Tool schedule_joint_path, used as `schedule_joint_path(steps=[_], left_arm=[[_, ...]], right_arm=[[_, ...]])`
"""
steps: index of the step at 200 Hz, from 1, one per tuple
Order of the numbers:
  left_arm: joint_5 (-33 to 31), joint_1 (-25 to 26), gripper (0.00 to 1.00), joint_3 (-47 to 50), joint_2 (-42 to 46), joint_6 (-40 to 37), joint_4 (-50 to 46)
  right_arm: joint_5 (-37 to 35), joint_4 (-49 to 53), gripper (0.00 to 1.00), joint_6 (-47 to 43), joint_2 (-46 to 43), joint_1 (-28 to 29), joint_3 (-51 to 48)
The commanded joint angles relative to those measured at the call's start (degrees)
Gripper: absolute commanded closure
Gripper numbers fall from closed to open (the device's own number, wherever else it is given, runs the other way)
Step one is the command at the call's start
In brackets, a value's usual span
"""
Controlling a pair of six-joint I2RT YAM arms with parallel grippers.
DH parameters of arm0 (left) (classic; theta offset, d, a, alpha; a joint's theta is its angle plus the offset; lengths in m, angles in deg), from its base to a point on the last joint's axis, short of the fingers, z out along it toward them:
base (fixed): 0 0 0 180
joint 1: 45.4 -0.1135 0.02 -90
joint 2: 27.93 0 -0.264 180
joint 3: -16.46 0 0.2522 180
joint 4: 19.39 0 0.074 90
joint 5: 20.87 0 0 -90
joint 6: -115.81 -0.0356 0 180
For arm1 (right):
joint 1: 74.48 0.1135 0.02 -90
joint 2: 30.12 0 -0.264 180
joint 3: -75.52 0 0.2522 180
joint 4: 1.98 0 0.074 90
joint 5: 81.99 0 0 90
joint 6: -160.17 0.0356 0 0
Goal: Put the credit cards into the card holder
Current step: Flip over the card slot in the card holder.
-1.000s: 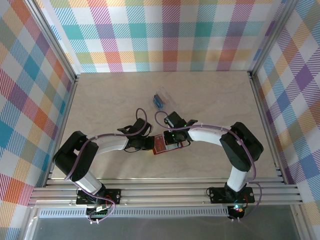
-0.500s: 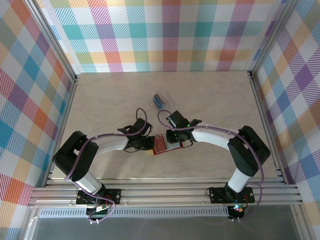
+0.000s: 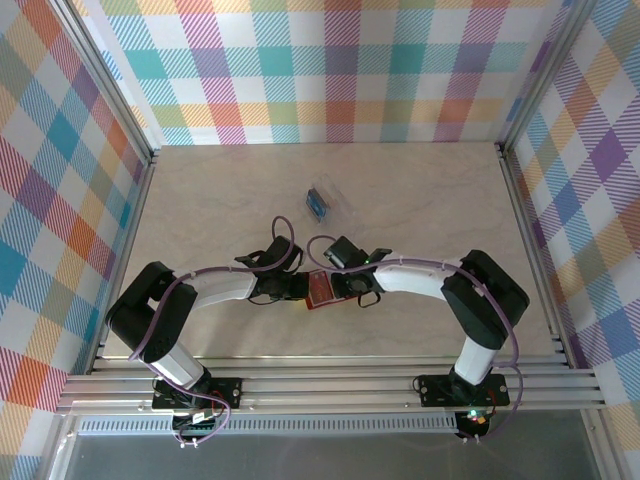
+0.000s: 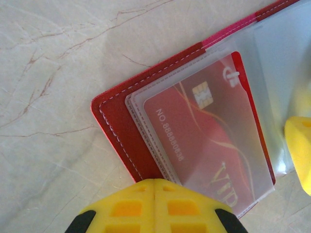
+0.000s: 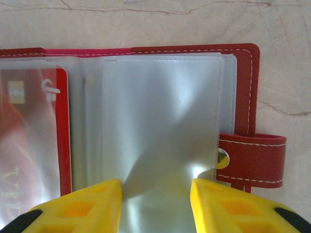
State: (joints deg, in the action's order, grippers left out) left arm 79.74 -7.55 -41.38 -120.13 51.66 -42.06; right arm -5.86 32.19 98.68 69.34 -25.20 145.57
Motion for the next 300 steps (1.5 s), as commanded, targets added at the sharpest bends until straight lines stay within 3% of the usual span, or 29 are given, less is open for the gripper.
schedule_joint_path(steps=[1, 75, 152, 182, 225, 300], left_arm=[[-2.3, 0.5, 1.0, 0.0, -1.9, -1.1, -2.4], [-2.1, 0.6, 1.0, -0.2, -2.6, -1.0, -2.3], [-1.0, 0.6, 1.0, -0.4, -4.0, -0.7, -1.5], [-0.9, 0.6, 1.0, -0.4, -4.2, -0.7, -1.4], [-0.7, 0.6, 1.0, -0.3, -3.9, -0.5, -1.3], [-0.1, 0.0, 1.0, 0.7, -1.7, 0.7, -0.7]], right_arm=[[-0.7, 1.8, 0.61, 1.7, 3.5, 0.8, 0.1], [-0.5, 1.2, 1.0, 0.8, 0.6, 1.0, 2.2], [-0.8, 3.0, 1.0, -2.1, 1.3, 5.3, 7.5], [3.1, 1.2, 0.92, -2.3, 1.5, 5.5, 7.5], [9.3, -1.9, 0.72, -1.4, 1.7, 5.3, 6.0], [23.6, -9.6, 0.62, 0.7, 0.4, 3.0, 1.3]])
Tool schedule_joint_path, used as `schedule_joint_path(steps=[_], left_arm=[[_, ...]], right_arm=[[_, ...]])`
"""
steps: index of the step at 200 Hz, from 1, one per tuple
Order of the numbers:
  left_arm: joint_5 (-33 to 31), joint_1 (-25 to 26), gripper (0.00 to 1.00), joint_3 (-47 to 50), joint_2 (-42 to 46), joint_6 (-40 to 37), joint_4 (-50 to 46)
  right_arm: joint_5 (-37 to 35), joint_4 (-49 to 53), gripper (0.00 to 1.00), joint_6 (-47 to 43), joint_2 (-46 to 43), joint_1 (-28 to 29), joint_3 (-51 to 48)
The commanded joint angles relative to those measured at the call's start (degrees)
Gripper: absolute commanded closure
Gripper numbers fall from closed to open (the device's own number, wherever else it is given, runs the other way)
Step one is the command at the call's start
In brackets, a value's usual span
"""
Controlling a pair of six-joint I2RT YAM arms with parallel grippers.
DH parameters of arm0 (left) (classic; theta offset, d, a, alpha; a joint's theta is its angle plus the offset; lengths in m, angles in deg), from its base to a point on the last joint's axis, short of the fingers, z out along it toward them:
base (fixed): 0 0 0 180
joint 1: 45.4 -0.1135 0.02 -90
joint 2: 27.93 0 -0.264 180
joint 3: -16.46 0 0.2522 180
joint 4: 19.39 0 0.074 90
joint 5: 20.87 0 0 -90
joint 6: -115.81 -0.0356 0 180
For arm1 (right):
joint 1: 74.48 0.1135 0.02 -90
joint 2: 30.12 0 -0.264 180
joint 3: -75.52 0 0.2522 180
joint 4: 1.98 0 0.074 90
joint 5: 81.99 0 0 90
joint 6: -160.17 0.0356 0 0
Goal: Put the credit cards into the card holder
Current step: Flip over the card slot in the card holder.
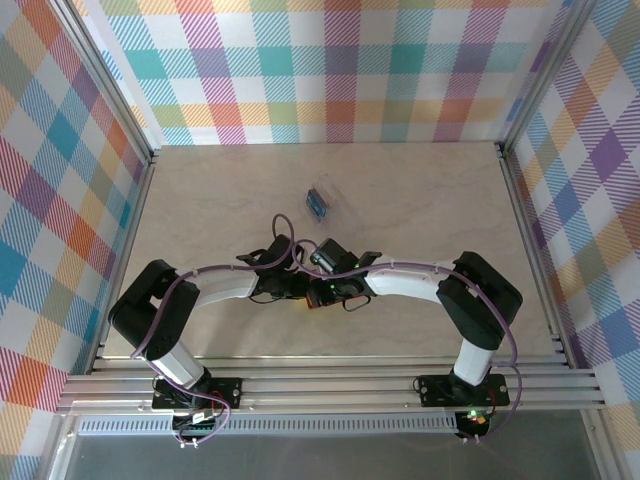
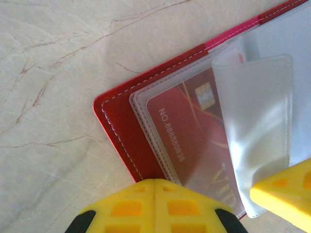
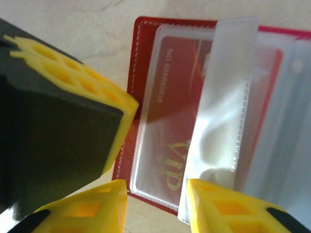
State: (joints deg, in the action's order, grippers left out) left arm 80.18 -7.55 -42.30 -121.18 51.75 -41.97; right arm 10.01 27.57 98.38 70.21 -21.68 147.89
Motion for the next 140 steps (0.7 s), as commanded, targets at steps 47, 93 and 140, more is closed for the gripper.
schedule_joint_path(steps=[47, 93, 140], left_arm=[[4.3, -2.7, 1.0, 4.4, 1.4, 3.0, 3.3], [7.8, -5.7, 1.0, 6.8, 2.4, 5.5, 6.5], [7.5, -6.9, 1.0, 8.3, 5.4, 5.8, 6.4]], right_arm=[[11.5, -6.6, 0.61, 1.1, 0.3, -0.6, -0.6], [14.9, -6.4, 0.58, -0.2, -1.3, -0.6, 1.4], [13.9, -2.0, 0.55, -2.1, -6.2, -2.8, 2.6]])
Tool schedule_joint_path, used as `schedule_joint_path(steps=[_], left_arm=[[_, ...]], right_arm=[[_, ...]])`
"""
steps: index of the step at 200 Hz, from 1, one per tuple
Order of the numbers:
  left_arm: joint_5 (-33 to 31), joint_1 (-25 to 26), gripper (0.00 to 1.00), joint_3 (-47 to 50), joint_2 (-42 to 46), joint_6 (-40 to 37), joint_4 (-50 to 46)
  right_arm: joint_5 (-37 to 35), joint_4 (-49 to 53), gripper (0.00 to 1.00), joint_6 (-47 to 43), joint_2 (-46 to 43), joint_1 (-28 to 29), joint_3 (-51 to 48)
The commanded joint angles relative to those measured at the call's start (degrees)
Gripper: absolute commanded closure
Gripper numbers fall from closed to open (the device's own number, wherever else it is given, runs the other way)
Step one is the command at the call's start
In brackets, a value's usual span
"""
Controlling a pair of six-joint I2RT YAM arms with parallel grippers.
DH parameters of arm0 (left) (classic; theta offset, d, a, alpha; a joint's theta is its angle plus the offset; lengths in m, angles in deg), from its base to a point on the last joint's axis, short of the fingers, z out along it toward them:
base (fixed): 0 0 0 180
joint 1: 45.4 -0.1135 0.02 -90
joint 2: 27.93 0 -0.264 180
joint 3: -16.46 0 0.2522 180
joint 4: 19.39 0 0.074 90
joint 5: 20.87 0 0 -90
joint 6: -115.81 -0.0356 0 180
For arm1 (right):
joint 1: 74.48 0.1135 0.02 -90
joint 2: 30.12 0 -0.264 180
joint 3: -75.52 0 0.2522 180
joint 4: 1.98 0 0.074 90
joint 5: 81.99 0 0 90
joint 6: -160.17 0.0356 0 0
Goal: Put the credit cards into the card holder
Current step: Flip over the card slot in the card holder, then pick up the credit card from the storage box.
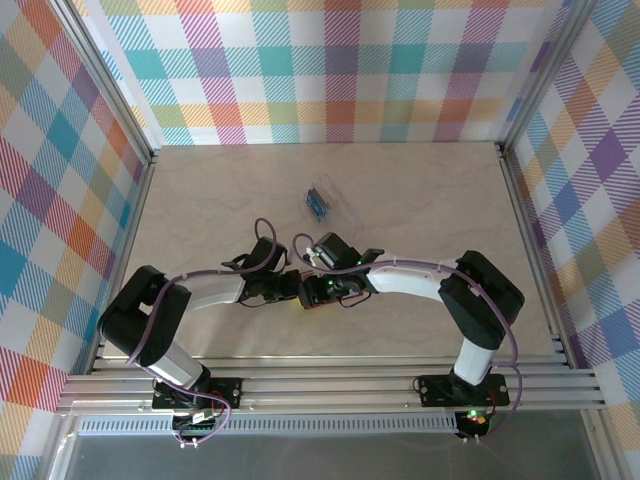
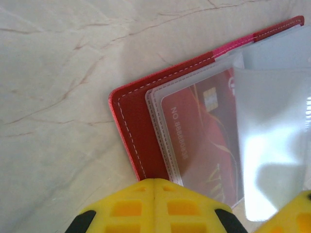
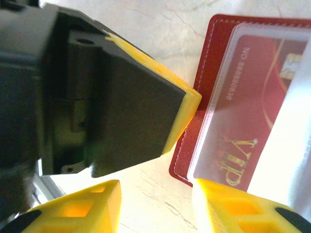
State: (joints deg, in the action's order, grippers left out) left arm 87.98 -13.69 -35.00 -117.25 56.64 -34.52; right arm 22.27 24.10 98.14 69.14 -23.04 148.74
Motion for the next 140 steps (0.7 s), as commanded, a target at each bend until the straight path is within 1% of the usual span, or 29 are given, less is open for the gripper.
schedule_joint_path(steps=[1, 26, 41, 49, 56, 68, 76, 87, 92, 108, 122, 140], left_arm=[[-0.3, -0.7, 1.0, 1.0, 1.4, 0.9, -1.0], [0.0, -0.8, 1.0, 0.7, 0.5, 1.0, -1.1], [0.1, -0.8, 1.0, 0.5, 0.0, 0.9, -1.1], [0.2, -0.8, 1.0, 0.5, -0.2, 0.9, -1.1], [0.2, -0.7, 1.0, 0.4, -0.3, 0.9, -1.0], [0.2, -0.8, 1.0, 0.4, -0.2, 0.9, -1.1], [0.0, -0.8, 1.0, 0.4, -0.2, 0.9, -1.1], [-0.1, -0.8, 1.0, 0.3, -0.3, 0.8, -1.2], [-0.2, -0.8, 1.0, 0.3, -0.4, 0.7, -1.3], [-0.1, -0.8, 1.0, 0.3, -0.5, 0.6, -1.1], [0.3, -0.8, 1.0, 0.3, -0.8, 0.5, -0.9], [0.5, -0.8, 1.0, 0.1, -1.2, 0.5, -0.7]], right_arm=[[1.6, 1.5, 0.55, -1.9, -5.4, -1.5, 1.7], [-1.4, 2.2, 0.51, -1.6, -11.1, -4.4, -1.2], [-7.3, 4.9, 0.47, -1.0, -13.3, -6.3, -2.5], [-11.0, 6.4, 0.45, -0.5, -13.5, -7.2, -3.0], [-12.9, 7.3, 0.44, -0.2, -12.9, -7.8, -3.2], [-12.1, 7.0, 0.45, -0.3, -11.4, -8.2, -3.4], [-10.1, 5.7, 0.46, -0.3, -10.2, -8.1, -3.7], [-9.0, 4.4, 0.48, -0.3, -8.8, -7.3, -3.8], [-9.3, 4.2, 0.5, -0.4, -8.3, -6.9, -3.7], [-9.6, 3.0, 0.63, -0.8, -7.0, -5.8, -3.4], [-9.2, 2.5, 0.72, -0.8, -5.3, -5.1, -2.8], [-9.0, 1.9, 0.77, -0.9, -2.5, -4.0, -1.5]])
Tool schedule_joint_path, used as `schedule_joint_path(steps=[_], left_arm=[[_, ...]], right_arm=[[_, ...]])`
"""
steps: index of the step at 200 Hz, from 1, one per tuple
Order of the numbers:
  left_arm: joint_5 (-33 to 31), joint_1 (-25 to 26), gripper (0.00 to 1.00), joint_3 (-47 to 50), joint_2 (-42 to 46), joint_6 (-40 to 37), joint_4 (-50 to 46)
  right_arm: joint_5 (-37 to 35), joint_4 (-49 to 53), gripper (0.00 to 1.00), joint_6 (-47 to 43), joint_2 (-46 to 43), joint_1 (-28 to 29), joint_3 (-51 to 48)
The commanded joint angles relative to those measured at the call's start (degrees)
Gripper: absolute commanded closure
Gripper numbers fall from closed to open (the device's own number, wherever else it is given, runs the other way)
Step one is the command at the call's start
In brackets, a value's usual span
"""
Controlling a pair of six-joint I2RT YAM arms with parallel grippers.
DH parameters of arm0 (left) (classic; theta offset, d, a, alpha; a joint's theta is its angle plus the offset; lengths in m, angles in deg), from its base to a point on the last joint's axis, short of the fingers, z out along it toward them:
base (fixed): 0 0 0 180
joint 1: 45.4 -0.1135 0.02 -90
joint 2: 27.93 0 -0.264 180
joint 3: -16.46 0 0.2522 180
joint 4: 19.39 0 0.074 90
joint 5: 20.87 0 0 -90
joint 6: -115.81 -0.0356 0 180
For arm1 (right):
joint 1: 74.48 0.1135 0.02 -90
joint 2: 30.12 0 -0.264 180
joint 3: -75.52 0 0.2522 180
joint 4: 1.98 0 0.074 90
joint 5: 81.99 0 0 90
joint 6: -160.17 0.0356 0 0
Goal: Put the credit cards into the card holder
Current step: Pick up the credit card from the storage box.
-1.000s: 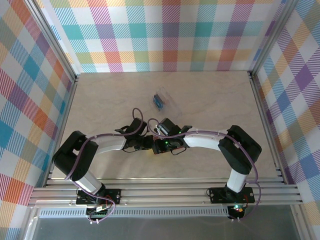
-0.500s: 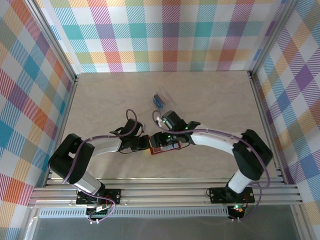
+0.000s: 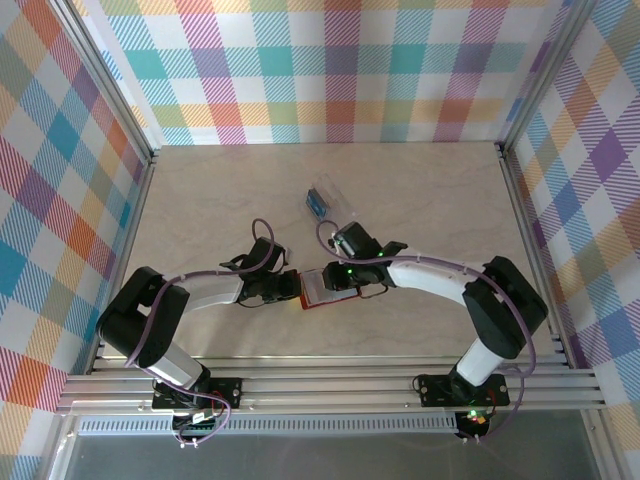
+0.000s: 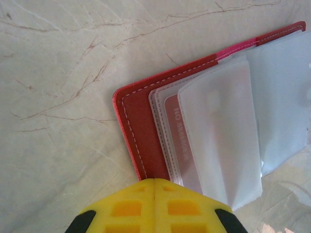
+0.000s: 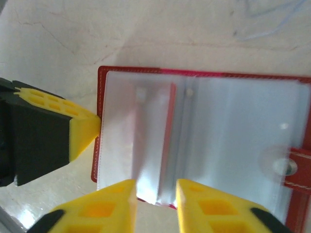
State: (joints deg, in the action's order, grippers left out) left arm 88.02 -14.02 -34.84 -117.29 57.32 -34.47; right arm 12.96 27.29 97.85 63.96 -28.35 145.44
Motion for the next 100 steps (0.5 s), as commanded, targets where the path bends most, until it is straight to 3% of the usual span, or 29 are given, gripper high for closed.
schedule_joint_path(steps=[1, 59, 80, 100], left_arm=[[0.4, -0.4, 1.0, 0.0, -1.2, -0.2, -0.8], [0.2, -0.4, 1.0, -0.3, -1.7, -0.6, -1.2], [-0.2, -0.4, 1.0, -0.6, -1.5, -1.1, -1.7], [-1.0, -0.4, 1.0, -0.8, -1.1, -1.7, -2.5]], right_arm=[[0.3, -1.3, 0.77, -0.6, 2.9, 1.4, 2.0], [-2.0, -1.0, 0.78, -0.9, 7.4, 2.9, 5.2], [-5.9, 1.9, 0.62, -2.4, 4.0, 1.7, 7.5], [-8.7, 4.4, 0.55, -3.6, 2.0, -1.8, 11.8]])
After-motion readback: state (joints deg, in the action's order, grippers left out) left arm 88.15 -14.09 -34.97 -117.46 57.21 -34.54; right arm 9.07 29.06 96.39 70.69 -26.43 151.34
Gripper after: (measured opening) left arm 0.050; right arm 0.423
